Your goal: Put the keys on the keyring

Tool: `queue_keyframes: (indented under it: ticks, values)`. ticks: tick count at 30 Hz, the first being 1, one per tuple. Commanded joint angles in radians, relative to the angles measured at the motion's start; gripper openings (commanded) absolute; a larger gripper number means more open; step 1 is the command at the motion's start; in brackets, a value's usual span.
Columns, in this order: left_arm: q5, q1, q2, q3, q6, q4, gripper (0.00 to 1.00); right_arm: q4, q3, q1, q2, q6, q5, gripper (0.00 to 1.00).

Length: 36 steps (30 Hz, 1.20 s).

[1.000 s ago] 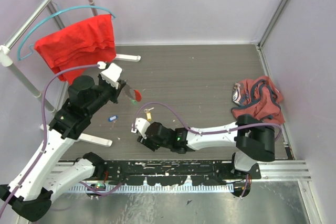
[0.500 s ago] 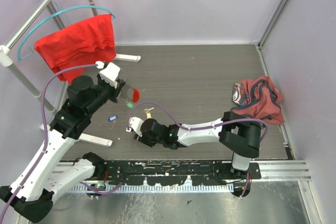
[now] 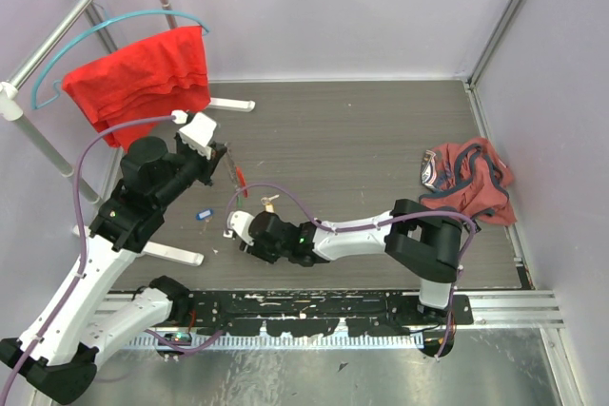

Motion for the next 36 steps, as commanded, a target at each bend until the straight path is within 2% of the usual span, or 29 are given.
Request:
queue_keyframes:
  ticks: [1,8,13,22,26,32,36]
  values:
    - [0.020,0.006,-0.018,-0.014,-0.007,0.058,0.00,-0.011,0.038,-0.003,0.001,-0.020,0.015,0.42]
    - [0.023,0.007,-0.016,-0.014,-0.008,0.059,0.00,-0.018,0.031,-0.003,-0.004,-0.016,0.015,0.43]
    - [0.025,0.007,-0.016,-0.015,-0.008,0.060,0.00,-0.017,0.035,-0.003,0.013,-0.017,0.023,0.37]
    - [0.029,0.009,-0.017,-0.017,-0.008,0.062,0.00,-0.032,0.050,-0.003,0.035,-0.017,0.026,0.35]
    - [0.029,0.009,-0.019,-0.019,-0.008,0.065,0.00,-0.035,0.049,-0.003,0.032,-0.018,0.032,0.25]
    - [0.027,0.009,-0.021,-0.020,-0.008,0.066,0.00,-0.035,0.042,-0.003,-0.030,-0.011,0.041,0.02]
    - [0.029,0.008,-0.022,-0.019,-0.008,0.065,0.00,-0.033,0.030,-0.005,-0.110,0.005,0.030,0.01]
